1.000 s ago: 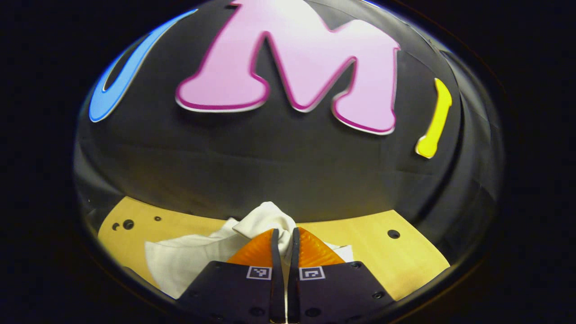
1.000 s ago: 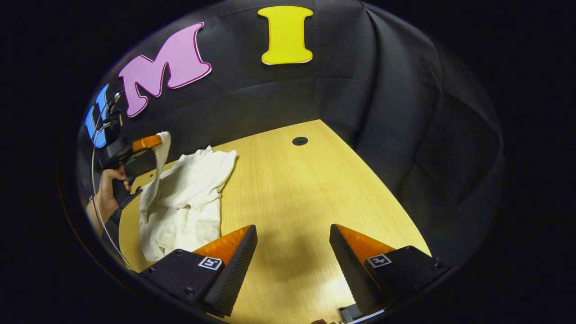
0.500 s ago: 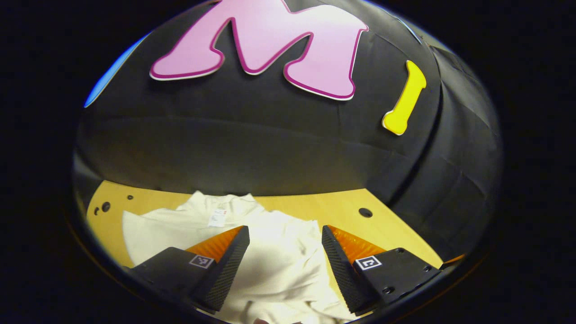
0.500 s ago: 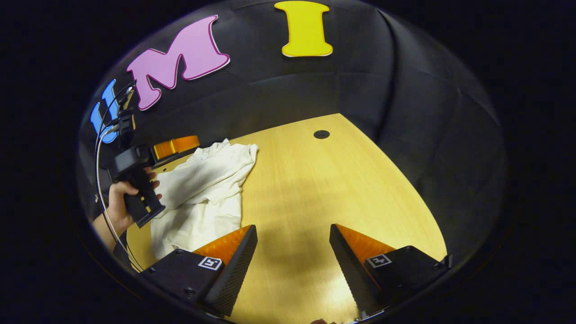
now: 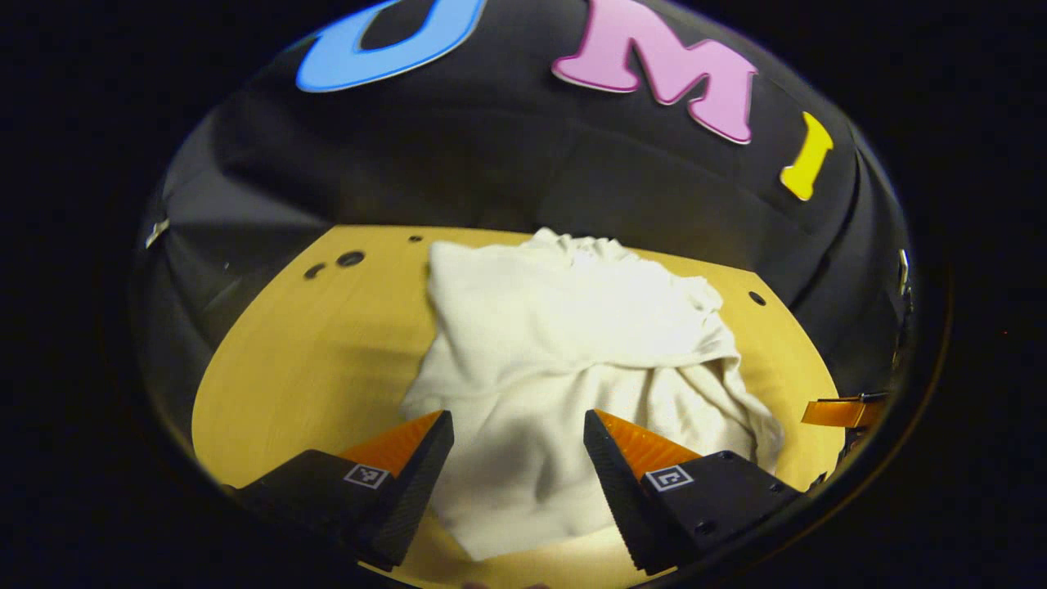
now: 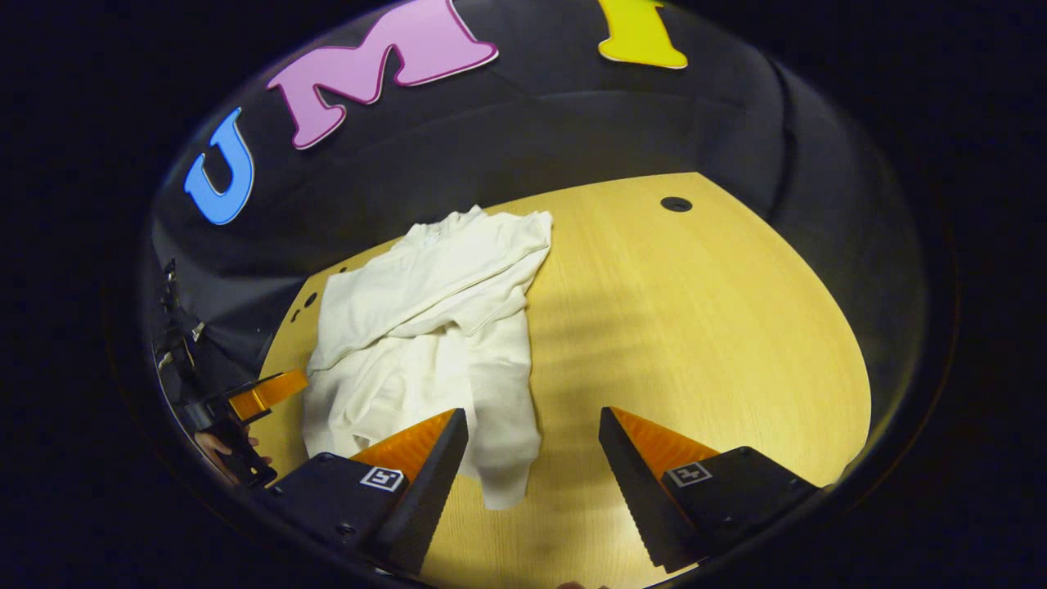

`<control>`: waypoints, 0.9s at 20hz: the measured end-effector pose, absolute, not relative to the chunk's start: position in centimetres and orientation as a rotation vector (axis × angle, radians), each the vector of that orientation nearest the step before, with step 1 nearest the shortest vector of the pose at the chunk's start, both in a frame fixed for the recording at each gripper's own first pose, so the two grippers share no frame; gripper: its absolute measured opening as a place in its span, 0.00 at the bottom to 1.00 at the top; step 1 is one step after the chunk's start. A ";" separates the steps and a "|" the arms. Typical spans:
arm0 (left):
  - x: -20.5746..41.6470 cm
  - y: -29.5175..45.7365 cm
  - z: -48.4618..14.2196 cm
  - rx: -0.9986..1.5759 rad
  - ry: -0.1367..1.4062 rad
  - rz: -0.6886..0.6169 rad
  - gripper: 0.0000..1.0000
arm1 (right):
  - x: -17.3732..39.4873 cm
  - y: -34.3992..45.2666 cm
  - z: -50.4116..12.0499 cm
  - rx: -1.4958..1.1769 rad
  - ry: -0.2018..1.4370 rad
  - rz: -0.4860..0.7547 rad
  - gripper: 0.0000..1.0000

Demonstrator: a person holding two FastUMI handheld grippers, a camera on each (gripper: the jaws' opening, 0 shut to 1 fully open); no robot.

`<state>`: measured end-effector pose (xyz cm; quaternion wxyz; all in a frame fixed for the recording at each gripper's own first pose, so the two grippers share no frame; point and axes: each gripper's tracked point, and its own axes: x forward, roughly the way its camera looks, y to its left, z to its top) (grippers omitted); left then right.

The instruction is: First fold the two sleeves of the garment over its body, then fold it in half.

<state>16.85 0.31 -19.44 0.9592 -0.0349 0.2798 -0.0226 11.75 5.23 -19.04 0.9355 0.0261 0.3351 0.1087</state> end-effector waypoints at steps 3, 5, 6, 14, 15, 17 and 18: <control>14.1 2.2 -23.0 -0.125 0.653 -0.006 0.98 | 11.6 6.8 -21.4 0.050 0.736 0.234 0.99; 13.6 1.4 -23.8 -0.128 0.671 -0.008 0.98 | 11.8 7.4 -22.6 0.050 0.755 0.227 0.99; 13.5 1.1 -24.2 -0.119 0.678 -0.011 0.98 | 11.9 7.6 -23.1 0.047 0.767 0.225 0.99; 12.9 1.0 -27.2 0.015 0.721 0.022 0.94 | 12.6 8.4 -25.8 -0.035 0.788 0.194 0.98; 12.8 0.9 -27.3 0.043 0.708 0.021 1.00 | 12.4 8.5 -26.2 -0.058 0.792 0.190 0.99; 12.9 0.3 -27.3 0.058 0.689 0.009 0.96 | 12.2 8.2 -26.4 -0.123 0.785 0.167 0.82; 12.9 -0.1 -27.4 0.056 0.692 -0.001 0.87 | 12.3 8.3 -26.5 -0.152 0.767 0.159 0.73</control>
